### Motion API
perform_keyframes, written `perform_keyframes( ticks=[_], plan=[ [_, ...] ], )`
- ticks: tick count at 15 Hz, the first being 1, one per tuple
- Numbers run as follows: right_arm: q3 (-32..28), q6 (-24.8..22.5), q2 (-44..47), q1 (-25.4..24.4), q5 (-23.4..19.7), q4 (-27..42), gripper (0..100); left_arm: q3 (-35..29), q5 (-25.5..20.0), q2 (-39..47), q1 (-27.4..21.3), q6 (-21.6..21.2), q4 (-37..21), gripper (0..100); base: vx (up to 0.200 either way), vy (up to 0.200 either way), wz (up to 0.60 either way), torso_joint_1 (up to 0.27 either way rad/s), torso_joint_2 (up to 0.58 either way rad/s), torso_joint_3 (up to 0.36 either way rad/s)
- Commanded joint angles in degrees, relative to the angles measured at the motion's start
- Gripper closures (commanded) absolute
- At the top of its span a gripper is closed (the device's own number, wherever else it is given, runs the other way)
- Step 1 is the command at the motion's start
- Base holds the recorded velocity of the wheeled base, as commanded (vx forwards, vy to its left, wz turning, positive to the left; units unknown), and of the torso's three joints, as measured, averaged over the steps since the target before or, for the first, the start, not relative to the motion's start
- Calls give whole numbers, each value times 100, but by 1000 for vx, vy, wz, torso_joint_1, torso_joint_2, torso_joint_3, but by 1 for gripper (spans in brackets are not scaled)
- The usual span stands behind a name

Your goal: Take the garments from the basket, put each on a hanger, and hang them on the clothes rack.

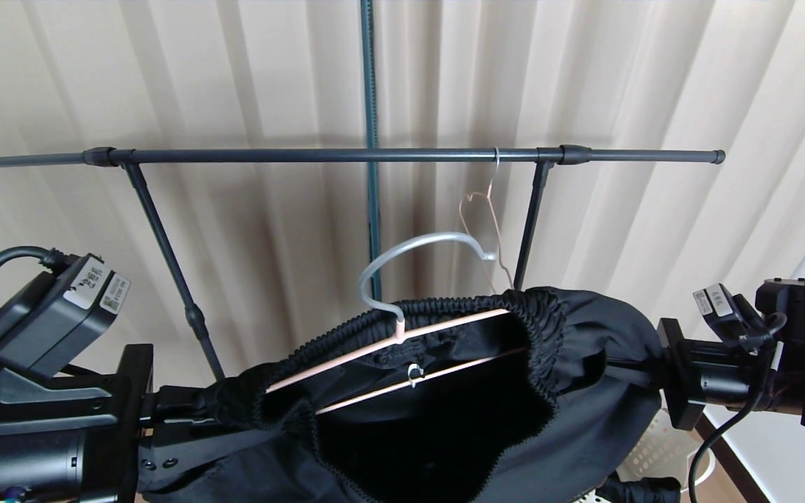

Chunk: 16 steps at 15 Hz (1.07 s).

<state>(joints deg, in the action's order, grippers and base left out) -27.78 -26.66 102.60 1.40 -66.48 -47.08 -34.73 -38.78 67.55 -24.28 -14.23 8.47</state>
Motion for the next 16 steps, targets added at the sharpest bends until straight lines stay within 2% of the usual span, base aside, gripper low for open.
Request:
perform_keyframes(
  ticks=[1, 3, 4, 8, 9, 10, 11, 12, 13, 16],
  plan=[
    [45, -76, -38, -35, 3, -3, 100, 10, 2, 30, 3, -1, 5, 100, 0, 0, 0, 0, 0, 0],
    [142, -357, -29, -44, 3, -3, 100, 1, 2, 74, 3, -1, 5, 100, 0, 0, 0, 0, 0, 0],
    [168, -612, -38, -44, -15, 6, 0, 1, 11, 92, 3, -1, 5, 100, 0, 0, 0, 0, 0, 0],
    [326, -683, -618, -421, 161, 15, 0, -60, 37, 136, 152, 8, 5, 100, 0, 0, 0, 0, 0, 0],
    [326, -639, -882, -544, 522, 50, 0, -78, 37, 153, 249, 8, 5, 100, 0, 0, 0, 0, 0, 0],
    [326, -436, -1066, -738, 882, 67, 0, -78, 46, 171, 328, 16, 5, 100, 0, 0, 0, 0, 0, 0],
    [317, -313, -1145, -826, 1040, 50, 0, -78, 46, 180, 354, 16, 5, 100, 0, 0, 0, 0, 0, 0],
    [317, 144, -1418, -1107, 1497, 23, 0, -86, 160, 250, 381, 16, -3, 100, 0, 0, 0, 0, 0, 0],
    [309, 399, -1576, -1221, 1682, 23, 0, -104, 301, 268, 372, 16, -3, 100, 0, 0, 0, 0, 0, 0],
    [194, 1084, -1884, -1344, 1805, 32, 0, -253, 731, 531, 301, 183, -21, 100, 0, 0, 0, 0, 0, 0]
  ],
)
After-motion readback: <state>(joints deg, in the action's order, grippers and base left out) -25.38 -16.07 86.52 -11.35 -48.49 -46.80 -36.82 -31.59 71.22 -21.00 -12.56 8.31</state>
